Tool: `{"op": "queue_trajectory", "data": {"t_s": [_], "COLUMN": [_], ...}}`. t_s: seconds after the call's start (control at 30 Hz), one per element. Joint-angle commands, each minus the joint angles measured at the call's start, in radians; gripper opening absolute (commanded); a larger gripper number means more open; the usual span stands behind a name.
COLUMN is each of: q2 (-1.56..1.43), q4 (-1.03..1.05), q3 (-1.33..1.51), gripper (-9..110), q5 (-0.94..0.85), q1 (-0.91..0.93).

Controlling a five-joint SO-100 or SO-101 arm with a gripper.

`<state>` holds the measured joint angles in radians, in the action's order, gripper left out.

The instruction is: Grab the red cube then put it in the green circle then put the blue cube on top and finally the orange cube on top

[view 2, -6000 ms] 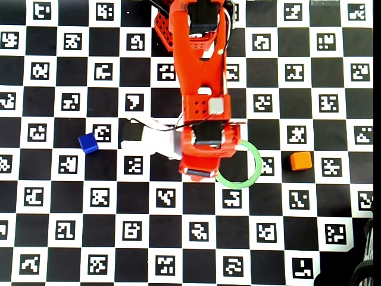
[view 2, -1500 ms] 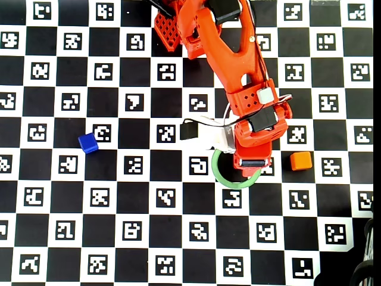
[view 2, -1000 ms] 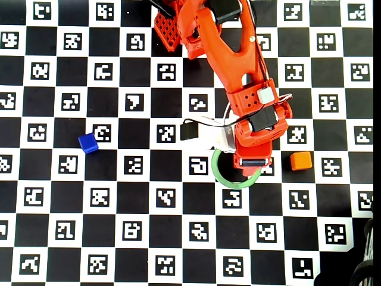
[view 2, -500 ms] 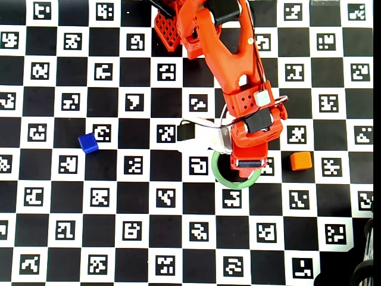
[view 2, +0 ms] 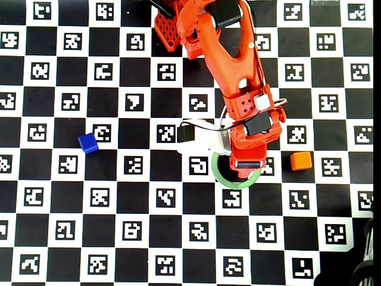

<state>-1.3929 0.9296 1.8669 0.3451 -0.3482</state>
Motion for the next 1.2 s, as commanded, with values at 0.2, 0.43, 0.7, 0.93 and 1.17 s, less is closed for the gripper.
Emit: {"op": "queue_trajectory", "data": {"t_s": [0.2,0.43,0.7,0.93,1.17], "q2": [0.008,0.009,0.012,0.008,0.0], "q4": [0.014,0.009,0.005,0.018,0.021], "q3": [-0.061,-0.067,-0.075,-0.075,-0.071], "gripper": [11,11,11,16,30], "q5": [0.002,0.005,0.008,0.035,0.037], "q1": [0.025,0.025,0.021,0.028,0.028]}}
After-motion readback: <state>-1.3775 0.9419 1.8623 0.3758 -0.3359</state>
